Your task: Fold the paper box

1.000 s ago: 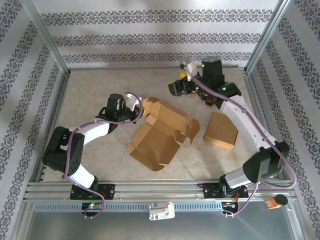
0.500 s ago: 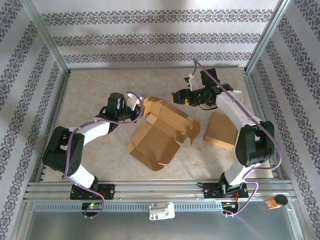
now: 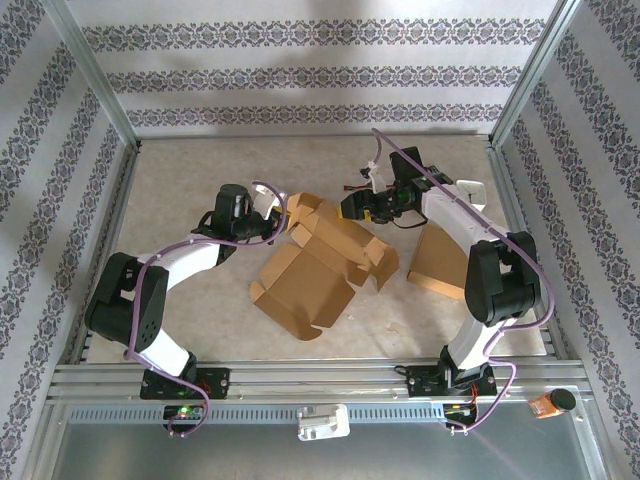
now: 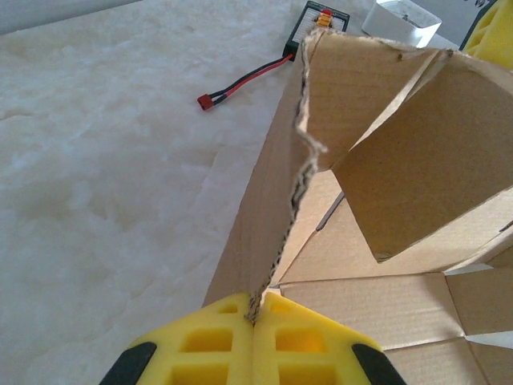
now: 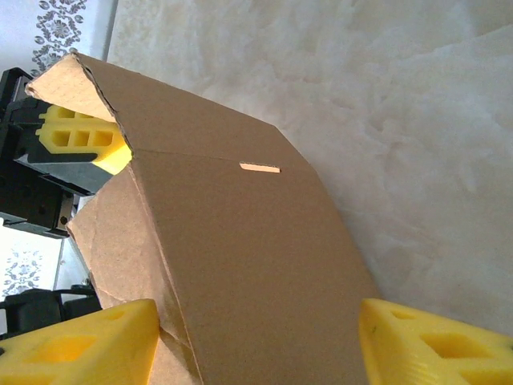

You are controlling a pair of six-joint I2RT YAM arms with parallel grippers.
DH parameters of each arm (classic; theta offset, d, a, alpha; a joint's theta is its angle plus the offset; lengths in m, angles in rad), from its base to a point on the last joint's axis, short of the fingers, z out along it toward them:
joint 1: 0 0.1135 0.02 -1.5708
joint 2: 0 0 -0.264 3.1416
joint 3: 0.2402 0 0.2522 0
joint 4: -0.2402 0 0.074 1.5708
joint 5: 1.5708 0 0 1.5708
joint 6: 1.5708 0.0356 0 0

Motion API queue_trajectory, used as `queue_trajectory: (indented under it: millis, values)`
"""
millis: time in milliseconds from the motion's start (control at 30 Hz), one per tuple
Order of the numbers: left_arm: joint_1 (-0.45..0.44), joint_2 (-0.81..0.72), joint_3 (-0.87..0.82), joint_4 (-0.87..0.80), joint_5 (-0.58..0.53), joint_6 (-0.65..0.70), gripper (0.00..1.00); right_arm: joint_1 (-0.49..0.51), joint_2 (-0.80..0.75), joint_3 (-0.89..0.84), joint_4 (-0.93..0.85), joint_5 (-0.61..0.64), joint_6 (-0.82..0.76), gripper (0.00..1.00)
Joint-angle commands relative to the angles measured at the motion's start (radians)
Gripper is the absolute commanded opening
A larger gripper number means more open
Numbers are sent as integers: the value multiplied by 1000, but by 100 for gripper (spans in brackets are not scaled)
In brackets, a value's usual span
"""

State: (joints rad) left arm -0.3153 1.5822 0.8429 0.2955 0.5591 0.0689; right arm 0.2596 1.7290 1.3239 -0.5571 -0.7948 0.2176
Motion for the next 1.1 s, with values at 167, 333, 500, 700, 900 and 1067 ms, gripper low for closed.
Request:
queue_trajectory:
  millis: [167, 333, 500, 700, 900, 1067]
  values:
    - [-20, 1, 46, 7, 18, 13, 0, 40, -6, 11, -7, -3, -24, 67]
    - [-26, 13, 50, 5, 12, 11, 0, 64, 29, 1, -1, -22, -26, 76]
    - [-26, 13, 53, -14, -3, 21, 0, 63, 43, 5, -1, -38, -24, 80]
    - [-26, 21, 52, -19, -33, 23, 0, 56, -35, 15, 10, 17, 19, 81]
    - [-26, 24, 56, -14, -47, 13, 0, 53, -162, -31, 80, 93, 138, 82]
    - [-26, 23, 58, -13, -56, 9, 0, 76, -178, -87, 115, 77, 166, 82]
